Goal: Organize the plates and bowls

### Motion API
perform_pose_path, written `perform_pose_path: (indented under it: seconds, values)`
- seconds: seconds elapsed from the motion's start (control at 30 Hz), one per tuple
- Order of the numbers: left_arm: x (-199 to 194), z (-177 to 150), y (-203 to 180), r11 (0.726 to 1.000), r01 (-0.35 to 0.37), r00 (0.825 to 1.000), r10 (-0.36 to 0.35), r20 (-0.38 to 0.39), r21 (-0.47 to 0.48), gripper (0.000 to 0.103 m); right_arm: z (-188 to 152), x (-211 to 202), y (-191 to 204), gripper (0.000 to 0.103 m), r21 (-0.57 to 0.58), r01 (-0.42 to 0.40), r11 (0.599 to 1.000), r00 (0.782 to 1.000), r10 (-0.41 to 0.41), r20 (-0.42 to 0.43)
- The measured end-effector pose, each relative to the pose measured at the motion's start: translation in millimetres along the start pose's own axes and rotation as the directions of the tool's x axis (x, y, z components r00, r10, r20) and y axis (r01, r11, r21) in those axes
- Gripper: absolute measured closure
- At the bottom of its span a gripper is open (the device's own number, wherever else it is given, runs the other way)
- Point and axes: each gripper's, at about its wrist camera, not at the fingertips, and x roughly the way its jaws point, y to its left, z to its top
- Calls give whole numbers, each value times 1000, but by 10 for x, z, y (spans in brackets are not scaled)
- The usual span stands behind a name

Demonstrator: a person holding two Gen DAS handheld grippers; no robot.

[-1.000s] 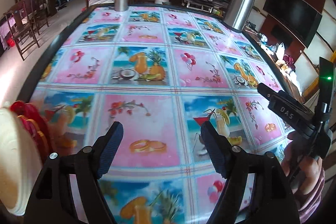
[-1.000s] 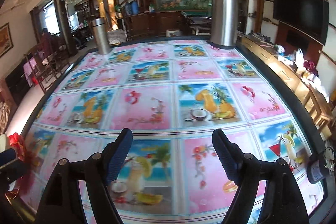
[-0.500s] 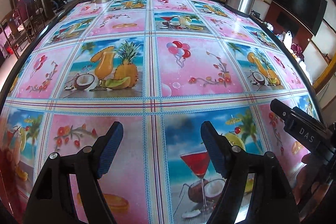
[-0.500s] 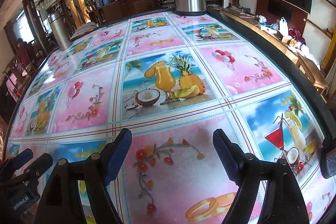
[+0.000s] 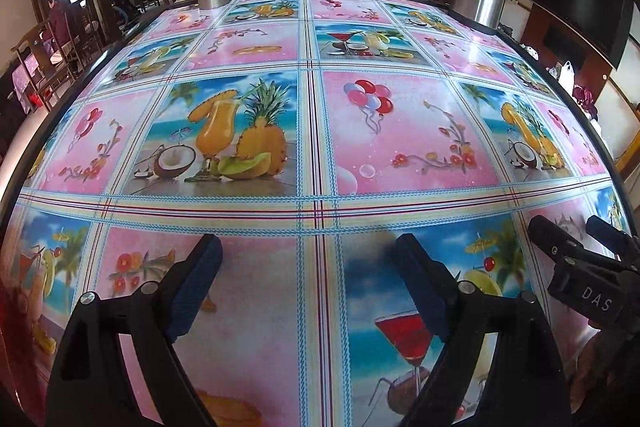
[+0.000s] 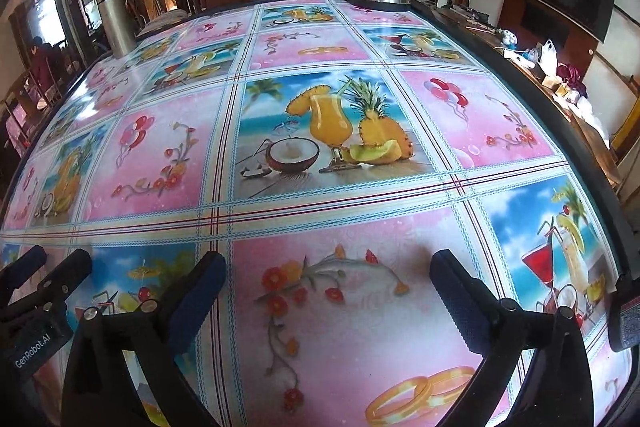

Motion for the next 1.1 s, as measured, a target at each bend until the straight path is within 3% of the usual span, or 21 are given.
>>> perform_pose_path:
  seconds: [0.03,1.1]
  values:
    - [24,2,8,1000,-8,1000,8,-11,-4,0,-2,-1,-2,0,1,-2,1000,1000,2,0]
    - [40,-12,48,1000,-21,1000,20,-19,-22,0,0,2,-8,0,-2,-3,1000,1000,3,-1]
